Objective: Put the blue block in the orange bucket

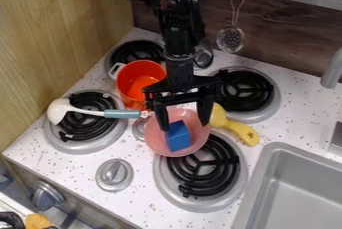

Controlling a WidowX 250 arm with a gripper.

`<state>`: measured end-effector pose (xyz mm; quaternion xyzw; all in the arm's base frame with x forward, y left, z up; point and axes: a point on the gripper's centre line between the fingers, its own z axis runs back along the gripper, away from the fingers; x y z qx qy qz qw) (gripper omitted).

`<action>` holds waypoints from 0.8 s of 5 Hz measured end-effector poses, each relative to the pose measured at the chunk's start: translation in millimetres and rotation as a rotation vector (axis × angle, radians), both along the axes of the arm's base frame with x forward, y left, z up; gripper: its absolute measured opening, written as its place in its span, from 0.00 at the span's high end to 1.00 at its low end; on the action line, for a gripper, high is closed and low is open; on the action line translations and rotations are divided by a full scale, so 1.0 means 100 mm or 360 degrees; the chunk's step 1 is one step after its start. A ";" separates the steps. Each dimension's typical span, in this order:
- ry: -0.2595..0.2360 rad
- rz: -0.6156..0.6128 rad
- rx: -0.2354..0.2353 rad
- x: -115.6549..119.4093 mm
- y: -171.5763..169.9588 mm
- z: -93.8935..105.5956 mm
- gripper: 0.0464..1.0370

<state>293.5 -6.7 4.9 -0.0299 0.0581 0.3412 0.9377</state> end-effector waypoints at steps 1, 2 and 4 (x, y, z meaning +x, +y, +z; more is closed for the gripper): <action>0.0056 0.0039 -0.0015 -0.01 0.02 -0.08 0.04; 0.0113 0.0100 -0.0052 -0.01 0.05 -0.17 0.04; 0.0161 0.0156 -0.0065 0.02 0.03 -0.26 0.13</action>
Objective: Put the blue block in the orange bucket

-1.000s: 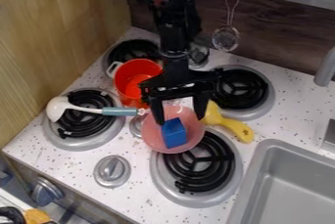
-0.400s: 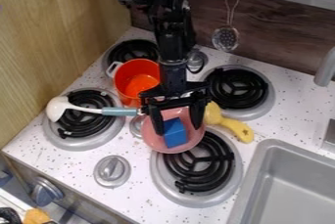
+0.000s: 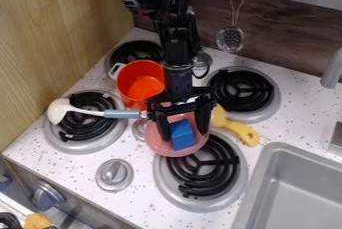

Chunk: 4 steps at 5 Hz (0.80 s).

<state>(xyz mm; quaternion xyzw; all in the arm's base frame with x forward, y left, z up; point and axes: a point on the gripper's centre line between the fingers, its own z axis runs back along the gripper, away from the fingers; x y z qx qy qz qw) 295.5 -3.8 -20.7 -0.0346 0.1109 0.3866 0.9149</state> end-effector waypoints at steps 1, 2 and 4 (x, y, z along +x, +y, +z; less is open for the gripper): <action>0.0005 0.0013 0.0005 0.04 0.01 0.02 0.38; 0.0017 -0.0006 0.0013 0.02 0.01 0.02 0.44; -0.0179 -0.0047 0.0215 0.10 0.04 0.42 0.44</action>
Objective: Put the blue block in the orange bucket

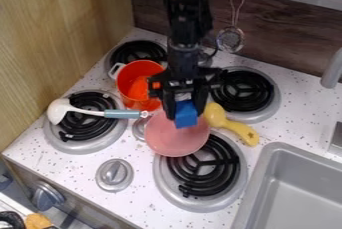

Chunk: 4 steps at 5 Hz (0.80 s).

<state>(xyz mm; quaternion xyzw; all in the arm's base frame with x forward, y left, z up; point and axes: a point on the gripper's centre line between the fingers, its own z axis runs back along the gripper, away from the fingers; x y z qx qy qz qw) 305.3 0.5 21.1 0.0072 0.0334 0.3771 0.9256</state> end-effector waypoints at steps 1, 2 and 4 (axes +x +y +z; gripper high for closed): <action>-0.0129 -0.0046 0.0083 0.04 0.10 0.11 0.44; -0.0252 -0.0089 0.0159 0.15 0.36 0.13 0.44; -0.0579 -0.0257 0.0318 0.39 0.71 0.13 0.44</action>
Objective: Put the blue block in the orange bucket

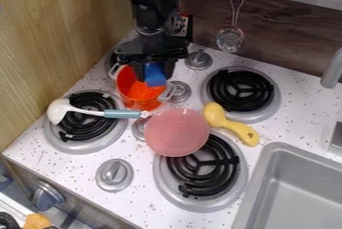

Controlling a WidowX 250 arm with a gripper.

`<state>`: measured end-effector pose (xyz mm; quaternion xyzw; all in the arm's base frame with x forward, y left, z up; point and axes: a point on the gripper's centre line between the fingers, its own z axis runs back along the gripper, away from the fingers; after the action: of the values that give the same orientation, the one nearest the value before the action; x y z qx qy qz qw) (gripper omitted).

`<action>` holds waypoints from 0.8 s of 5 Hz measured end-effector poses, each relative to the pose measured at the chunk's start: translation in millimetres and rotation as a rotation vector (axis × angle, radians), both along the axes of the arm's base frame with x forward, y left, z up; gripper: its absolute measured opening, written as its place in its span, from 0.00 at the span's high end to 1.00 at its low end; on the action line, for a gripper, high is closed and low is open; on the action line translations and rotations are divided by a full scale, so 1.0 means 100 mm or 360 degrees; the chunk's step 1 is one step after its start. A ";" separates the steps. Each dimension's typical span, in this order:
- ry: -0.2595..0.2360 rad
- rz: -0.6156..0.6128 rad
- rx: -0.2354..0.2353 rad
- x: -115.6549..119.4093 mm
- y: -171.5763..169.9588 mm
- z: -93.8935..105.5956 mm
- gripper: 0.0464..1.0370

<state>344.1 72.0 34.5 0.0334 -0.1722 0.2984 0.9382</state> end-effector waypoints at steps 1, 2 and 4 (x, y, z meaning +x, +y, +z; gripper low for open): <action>-0.0065 -0.0060 0.0047 0.11 0.11 0.02 0.44; -0.0037 -0.0076 0.0012 0.19 0.25 -0.10 0.36; 0.0039 -0.0063 0.0007 0.17 0.28 -0.11 0.03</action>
<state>360.7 100.5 23.1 0.0359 -0.1619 0.2790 0.9459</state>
